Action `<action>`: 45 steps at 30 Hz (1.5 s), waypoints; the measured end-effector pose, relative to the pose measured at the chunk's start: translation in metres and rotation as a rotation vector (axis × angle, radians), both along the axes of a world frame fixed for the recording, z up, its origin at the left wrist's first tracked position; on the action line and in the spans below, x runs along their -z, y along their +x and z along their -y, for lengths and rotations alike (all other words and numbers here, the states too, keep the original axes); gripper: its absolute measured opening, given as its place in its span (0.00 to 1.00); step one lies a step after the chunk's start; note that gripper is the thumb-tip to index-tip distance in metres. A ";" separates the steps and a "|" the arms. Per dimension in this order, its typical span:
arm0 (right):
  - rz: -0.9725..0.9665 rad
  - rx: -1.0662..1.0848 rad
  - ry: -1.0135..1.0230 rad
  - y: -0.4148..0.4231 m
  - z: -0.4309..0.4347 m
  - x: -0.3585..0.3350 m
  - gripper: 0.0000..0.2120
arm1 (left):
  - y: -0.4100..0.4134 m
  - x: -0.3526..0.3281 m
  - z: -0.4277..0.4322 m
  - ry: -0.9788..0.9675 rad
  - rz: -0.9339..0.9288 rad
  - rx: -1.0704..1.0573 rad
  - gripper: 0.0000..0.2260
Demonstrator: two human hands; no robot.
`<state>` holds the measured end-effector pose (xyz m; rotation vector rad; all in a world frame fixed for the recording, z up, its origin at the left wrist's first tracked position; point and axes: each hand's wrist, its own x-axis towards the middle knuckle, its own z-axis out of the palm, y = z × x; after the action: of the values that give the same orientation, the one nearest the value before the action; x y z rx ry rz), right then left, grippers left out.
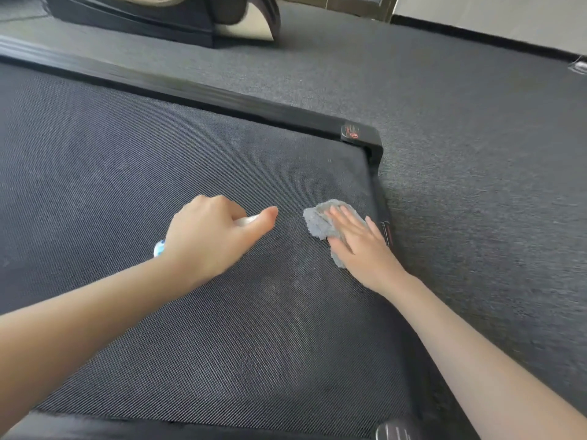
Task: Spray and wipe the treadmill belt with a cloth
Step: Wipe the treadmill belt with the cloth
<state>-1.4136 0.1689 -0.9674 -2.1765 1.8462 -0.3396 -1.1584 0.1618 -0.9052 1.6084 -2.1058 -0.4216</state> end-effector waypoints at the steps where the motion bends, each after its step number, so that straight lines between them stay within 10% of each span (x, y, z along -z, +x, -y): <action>1: -0.004 0.035 -0.005 -0.002 -0.005 0.002 0.24 | 0.000 0.001 -0.001 -0.004 0.006 0.008 0.32; 12: -0.011 0.158 -0.022 -0.004 -0.035 0.009 0.25 | -0.012 0.002 0.006 0.218 0.162 0.010 0.37; 45: -0.046 0.120 0.003 -0.001 -0.038 0.007 0.24 | -0.106 -0.004 0.092 -0.044 0.162 0.085 0.30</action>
<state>-1.4147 0.2066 -0.9746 -2.0940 2.0060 -0.3129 -1.2641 0.0701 -0.9009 1.5798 -2.2935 -0.2785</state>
